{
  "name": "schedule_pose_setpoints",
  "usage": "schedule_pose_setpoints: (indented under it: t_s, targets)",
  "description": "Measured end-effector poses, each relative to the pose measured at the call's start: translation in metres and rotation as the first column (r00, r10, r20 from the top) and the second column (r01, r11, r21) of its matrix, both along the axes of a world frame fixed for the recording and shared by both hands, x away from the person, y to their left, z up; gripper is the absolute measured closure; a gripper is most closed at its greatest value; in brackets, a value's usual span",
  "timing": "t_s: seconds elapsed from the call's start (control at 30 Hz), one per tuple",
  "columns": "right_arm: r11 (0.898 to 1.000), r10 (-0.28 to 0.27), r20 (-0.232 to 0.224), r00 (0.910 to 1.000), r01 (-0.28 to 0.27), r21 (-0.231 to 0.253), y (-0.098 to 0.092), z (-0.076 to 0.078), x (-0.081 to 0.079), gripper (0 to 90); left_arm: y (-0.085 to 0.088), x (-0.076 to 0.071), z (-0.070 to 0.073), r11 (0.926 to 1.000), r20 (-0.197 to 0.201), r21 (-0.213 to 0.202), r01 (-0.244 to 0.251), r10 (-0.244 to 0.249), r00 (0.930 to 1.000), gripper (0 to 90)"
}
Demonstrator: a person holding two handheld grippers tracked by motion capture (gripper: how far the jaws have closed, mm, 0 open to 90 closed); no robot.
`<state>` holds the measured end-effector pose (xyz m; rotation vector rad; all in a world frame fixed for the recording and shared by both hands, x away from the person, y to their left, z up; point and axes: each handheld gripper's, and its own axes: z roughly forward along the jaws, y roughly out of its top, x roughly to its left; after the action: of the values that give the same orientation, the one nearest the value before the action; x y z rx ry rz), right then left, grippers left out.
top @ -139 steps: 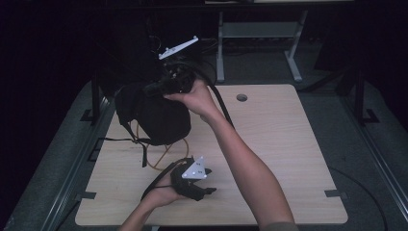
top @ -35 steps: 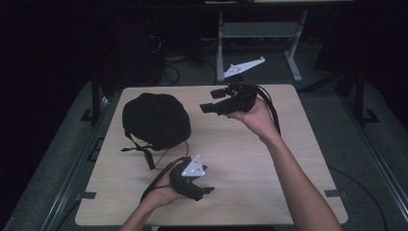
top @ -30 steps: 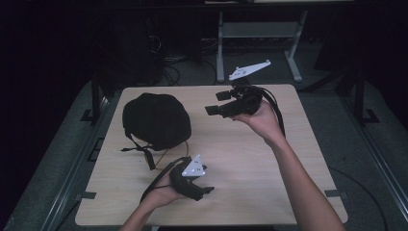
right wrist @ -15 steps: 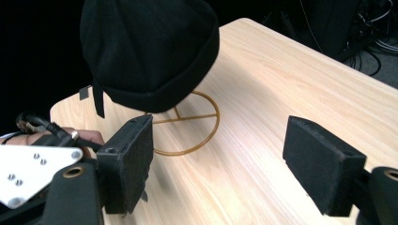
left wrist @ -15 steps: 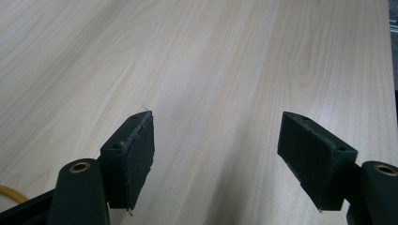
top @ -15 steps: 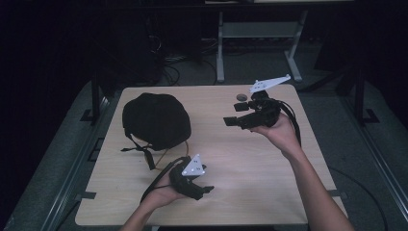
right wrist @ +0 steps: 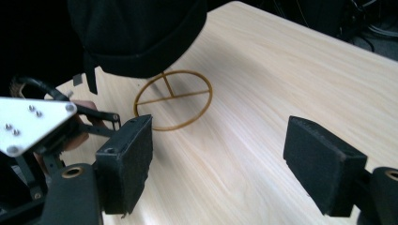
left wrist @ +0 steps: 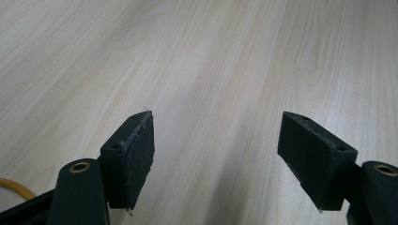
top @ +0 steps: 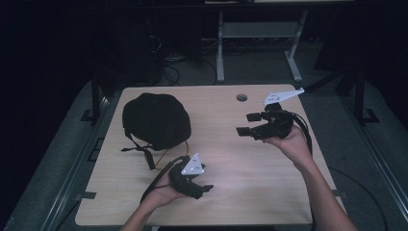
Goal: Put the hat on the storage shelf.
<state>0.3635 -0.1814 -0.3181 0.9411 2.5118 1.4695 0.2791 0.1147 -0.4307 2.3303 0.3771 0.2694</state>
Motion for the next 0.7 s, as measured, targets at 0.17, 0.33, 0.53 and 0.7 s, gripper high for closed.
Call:
schedule_pose_setpoints:
  t_s: [0.17,0.33,0.53,0.7]
  targets:
    - [1.0,-0.016,-0.008,0.9998,0.016,-0.002,-0.013,-0.01,-0.007,23.7,-0.001,0.0,-0.002,0.9998,-0.005,-0.015,-0.011,0.011,0.9999,27.4]
    - [1.0,-0.031,-0.022,0.9993,0.031,0.001,-0.026,-0.022,-0.014,23.7,0.001,0.001,-0.001,0.9998,-0.001,-0.012,-0.018,0.018,0.9998,27.4]
    - [0.999,-0.044,-0.039,0.9982,0.045,0.003,-0.037,-0.036,-0.02,23.6,0.001,0.001,-0.003,0.9996,-0.006,-0.013,-0.024,0.024,0.9997,27.3]
    - [0.998,-0.064,-0.055,0.9964,0.064,0.004,-0.048,-0.051,-0.029,23.0,0.003,0.003,-0.003,0.9989,-0.003,-0.023,-0.042,0.042,0.9991,27.3]
